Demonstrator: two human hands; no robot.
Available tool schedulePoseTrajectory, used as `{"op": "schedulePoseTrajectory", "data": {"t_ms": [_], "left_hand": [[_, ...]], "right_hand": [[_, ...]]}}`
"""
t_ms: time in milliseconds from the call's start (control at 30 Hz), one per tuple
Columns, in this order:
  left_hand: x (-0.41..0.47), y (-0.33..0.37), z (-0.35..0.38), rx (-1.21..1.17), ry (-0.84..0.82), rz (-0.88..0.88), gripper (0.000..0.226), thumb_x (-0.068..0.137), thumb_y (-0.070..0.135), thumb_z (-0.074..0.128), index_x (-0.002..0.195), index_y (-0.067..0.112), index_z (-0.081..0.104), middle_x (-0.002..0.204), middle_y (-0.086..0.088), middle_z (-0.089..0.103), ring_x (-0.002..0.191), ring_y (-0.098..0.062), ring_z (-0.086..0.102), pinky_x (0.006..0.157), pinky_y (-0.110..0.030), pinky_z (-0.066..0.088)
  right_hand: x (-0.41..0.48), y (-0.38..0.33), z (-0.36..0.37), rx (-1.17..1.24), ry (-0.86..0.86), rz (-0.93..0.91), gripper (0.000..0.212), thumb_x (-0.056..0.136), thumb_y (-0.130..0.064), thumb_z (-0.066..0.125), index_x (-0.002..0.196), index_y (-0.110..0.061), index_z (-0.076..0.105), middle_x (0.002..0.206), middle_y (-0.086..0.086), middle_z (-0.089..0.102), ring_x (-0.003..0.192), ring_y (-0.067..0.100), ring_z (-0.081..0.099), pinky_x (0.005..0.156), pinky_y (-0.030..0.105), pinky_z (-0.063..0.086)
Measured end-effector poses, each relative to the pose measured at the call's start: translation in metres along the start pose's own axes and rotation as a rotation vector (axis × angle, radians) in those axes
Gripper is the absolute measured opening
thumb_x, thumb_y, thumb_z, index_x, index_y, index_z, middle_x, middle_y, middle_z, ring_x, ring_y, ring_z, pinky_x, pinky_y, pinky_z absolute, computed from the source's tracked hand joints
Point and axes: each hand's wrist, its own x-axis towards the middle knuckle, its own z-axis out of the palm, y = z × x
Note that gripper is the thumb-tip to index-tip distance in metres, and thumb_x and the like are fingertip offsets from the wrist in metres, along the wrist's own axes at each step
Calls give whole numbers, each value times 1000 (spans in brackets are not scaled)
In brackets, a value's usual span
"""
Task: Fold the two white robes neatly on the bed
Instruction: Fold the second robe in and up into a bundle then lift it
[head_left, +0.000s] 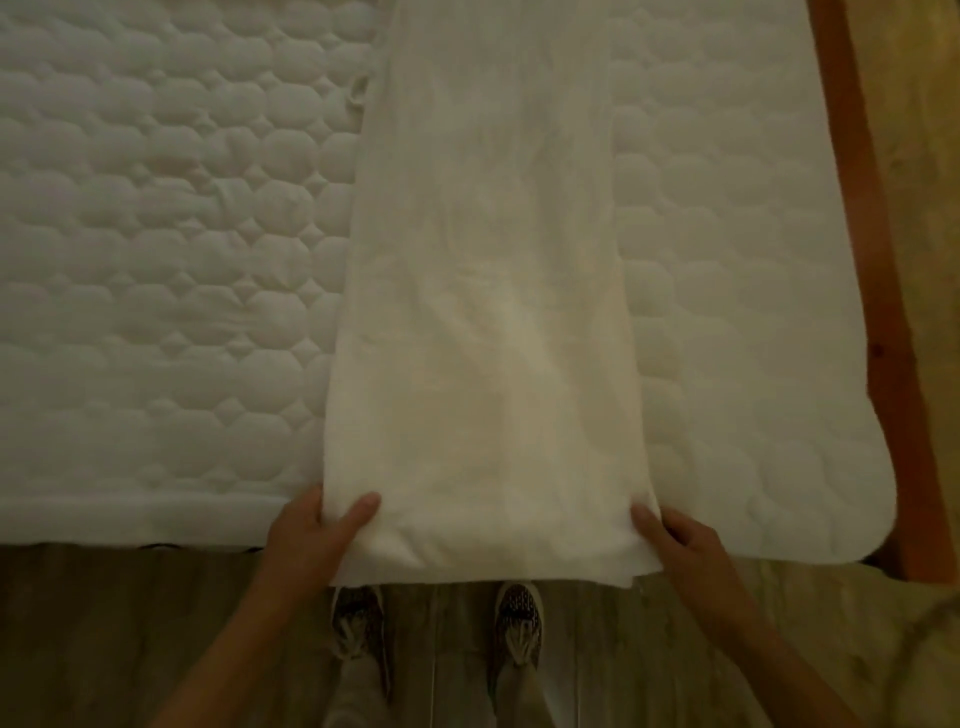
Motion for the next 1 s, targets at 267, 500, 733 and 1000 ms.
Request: {"op": "schedulePoseTrajectory", "data": {"t_ms": [267,500,733,1000], "left_hand": [[-3,9,3,-245,-144,-99,107,44,63,89,138,30,49,128,1,64,109,-24,65,90,-49,58],[-20,10,10,-187,46,133,85,81,33,82,143,49,27,147,7,38,130,-19,45,107,-40,41],[-44,19,-17,-95,-246,257,44,94,9,59,110,47,75,131,20,62,128,-20,55,105,-37,47],[-41,21,-43,276,-473,350,92,76,-21,60,133,50,59,150,6,46,135,-19,49,100,-11,46]], "right_hand": [[9,-5,-12,49,-77,-68,56,73,-63,76,118,-32,65,107,-9,75,92,9,73,80,38,62],[20,-10,-26,-109,-174,-248,47,87,-35,72,118,-43,38,109,-6,66,85,9,72,66,29,62],[18,-11,-60,-333,-347,-595,58,87,4,69,116,-46,65,123,-23,63,101,4,66,79,17,56],[21,-24,-74,-663,-221,-862,74,72,10,81,127,-35,61,116,-8,68,87,1,66,85,10,49]]}}
